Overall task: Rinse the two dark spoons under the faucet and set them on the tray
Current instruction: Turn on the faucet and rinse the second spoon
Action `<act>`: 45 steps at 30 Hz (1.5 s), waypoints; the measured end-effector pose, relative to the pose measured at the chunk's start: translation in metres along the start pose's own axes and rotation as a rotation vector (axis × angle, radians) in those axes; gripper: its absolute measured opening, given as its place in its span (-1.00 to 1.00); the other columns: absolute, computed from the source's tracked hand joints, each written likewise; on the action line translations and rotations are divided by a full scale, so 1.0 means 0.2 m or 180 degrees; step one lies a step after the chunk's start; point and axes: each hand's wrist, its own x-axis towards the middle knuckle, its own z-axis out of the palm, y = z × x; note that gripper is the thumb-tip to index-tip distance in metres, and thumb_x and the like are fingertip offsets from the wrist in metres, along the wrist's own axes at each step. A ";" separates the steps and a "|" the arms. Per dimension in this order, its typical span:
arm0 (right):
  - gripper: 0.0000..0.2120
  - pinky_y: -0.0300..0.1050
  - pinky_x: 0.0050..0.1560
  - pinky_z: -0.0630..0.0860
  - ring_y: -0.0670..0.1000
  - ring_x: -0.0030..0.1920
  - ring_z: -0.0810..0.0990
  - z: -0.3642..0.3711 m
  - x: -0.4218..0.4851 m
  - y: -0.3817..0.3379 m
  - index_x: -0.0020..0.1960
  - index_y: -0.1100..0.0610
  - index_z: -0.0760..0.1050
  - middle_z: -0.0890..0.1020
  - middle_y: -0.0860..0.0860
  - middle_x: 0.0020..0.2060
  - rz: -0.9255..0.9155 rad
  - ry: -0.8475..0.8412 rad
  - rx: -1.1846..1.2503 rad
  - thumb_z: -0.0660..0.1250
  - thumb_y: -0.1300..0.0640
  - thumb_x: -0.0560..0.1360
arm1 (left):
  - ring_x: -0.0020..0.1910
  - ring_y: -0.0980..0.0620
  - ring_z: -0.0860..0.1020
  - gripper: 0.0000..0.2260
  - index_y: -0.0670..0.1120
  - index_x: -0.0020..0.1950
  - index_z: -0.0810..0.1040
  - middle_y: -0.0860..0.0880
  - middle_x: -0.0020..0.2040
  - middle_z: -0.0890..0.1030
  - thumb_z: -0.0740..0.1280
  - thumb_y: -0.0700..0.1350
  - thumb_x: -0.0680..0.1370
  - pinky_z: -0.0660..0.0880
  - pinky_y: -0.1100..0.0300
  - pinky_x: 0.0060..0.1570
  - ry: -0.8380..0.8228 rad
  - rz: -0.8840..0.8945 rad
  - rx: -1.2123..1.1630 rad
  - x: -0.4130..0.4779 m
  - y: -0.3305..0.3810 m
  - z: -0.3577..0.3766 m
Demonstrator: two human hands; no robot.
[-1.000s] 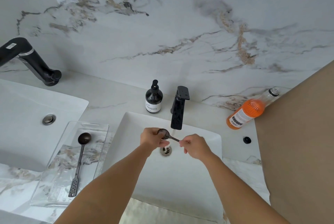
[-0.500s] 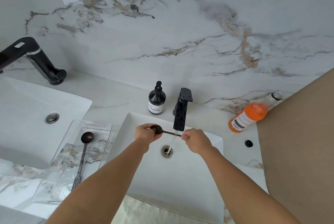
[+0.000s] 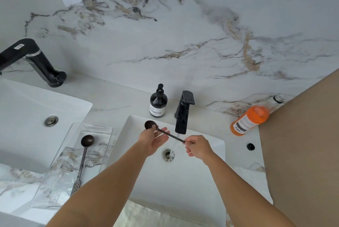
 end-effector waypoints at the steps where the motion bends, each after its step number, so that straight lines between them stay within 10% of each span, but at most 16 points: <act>1: -0.81 -0.06 -0.21 0.63 0.05 -0.34 0.56 -0.02 -0.01 0.02 -0.09 0.26 0.64 0.61 0.11 -0.27 0.0067 0.0027 0.0014 0.25 0.30 0.56 | -0.14 -0.19 0.70 -0.86 -0.17 0.04 0.40 -0.21 -0.01 0.69 0.10 -0.15 0.70 0.62 -0.06 -0.13 -0.0068 -0.0075 0.0053 0.00 -0.04 0.03; 6: -0.85 -0.10 -0.21 0.54 0.04 -0.29 0.55 -0.19 -0.09 0.16 -0.10 0.19 0.66 0.65 0.11 -0.22 0.0521 0.0032 -0.0022 0.31 0.24 0.53 | -0.05 -0.21 0.67 -0.82 -0.24 0.13 0.41 -0.21 -0.02 0.66 0.06 -0.20 0.70 0.57 -0.10 0.12 -0.0344 -0.0426 0.0441 -0.01 -0.17 0.14; 10: -0.92 -0.20 -0.26 0.45 0.01 -0.24 0.56 -0.28 -0.15 0.19 -0.08 0.08 0.64 0.66 0.06 -0.15 0.0712 -0.0472 -0.0620 0.35 0.16 0.50 | -0.18 -0.17 0.65 -0.81 -0.20 0.00 0.45 -0.18 -0.14 0.62 0.08 -0.17 0.70 0.60 -0.06 -0.05 -0.0342 -0.0402 0.0862 -0.02 -0.23 0.19; 16: -0.58 -0.18 0.22 0.36 0.10 0.31 0.51 -0.32 -0.13 -0.24 0.42 0.14 0.40 0.55 0.10 0.33 -0.0920 0.0917 -0.0623 0.26 0.19 0.56 | -0.56 0.06 0.13 -0.74 -0.08 -0.19 0.35 0.00 -0.50 0.22 0.08 -0.04 0.66 0.11 0.25 -0.50 -0.0073 0.0163 0.1911 0.00 -0.25 0.14; 20: -0.43 -0.13 0.37 0.25 0.11 0.46 0.30 -0.25 -0.12 -0.51 0.53 0.19 0.18 0.33 0.10 0.48 -0.1813 0.0303 -0.1458 0.24 0.22 0.55 | -0.55 0.08 0.13 -0.80 -0.08 -0.13 0.39 -0.01 -0.45 0.28 0.05 -0.25 0.62 0.06 0.28 -0.51 -0.0263 0.0144 0.2124 -0.03 -0.23 0.13; 28: -0.33 0.06 0.48 0.27 0.09 0.61 0.00 -0.19 -0.13 -0.41 0.58 0.11 0.05 0.07 -0.03 0.61 -0.1632 0.0080 -0.2617 0.08 0.39 0.51 | -0.46 0.09 0.20 -0.83 -0.11 -0.07 0.36 -0.07 -0.23 0.47 0.06 -0.29 0.64 0.11 0.27 -0.48 -0.0770 -0.0401 0.1938 -0.12 -0.18 0.20; 35: -0.49 -0.03 0.41 0.33 0.10 0.42 0.41 -0.06 -0.23 -0.16 0.51 0.10 0.28 0.44 0.03 0.43 -0.0511 0.0986 0.0183 0.20 0.24 0.57 | -0.58 0.11 0.16 -0.73 -0.13 -0.09 0.45 0.04 -0.53 0.31 0.06 -0.08 0.70 0.07 0.28 -0.56 -0.0793 0.0051 0.2471 -0.15 -0.26 0.14; 40: -0.62 0.13 0.22 0.56 0.13 0.13 0.69 0.14 -0.33 0.08 0.30 -0.11 0.50 0.61 0.02 0.18 0.0333 -0.0773 0.2395 0.23 -0.23 0.56 | -0.42 0.01 0.38 -0.76 -0.23 -0.04 0.55 -0.13 -0.30 0.46 0.11 -0.26 0.67 0.37 0.17 -0.34 -0.1349 0.0322 0.1726 -0.21 -0.30 0.09; 45: -0.42 0.07 0.17 0.56 0.09 0.14 0.69 0.20 -0.35 0.16 0.24 0.02 0.55 0.70 0.07 0.14 0.0263 -0.1127 0.2303 0.18 -0.39 0.48 | -0.16 -0.05 0.61 -0.77 -0.20 0.19 0.61 -0.16 0.00 0.69 0.19 -0.25 0.65 0.59 0.08 -0.04 -0.1772 0.0409 0.1236 -0.29 -0.25 0.10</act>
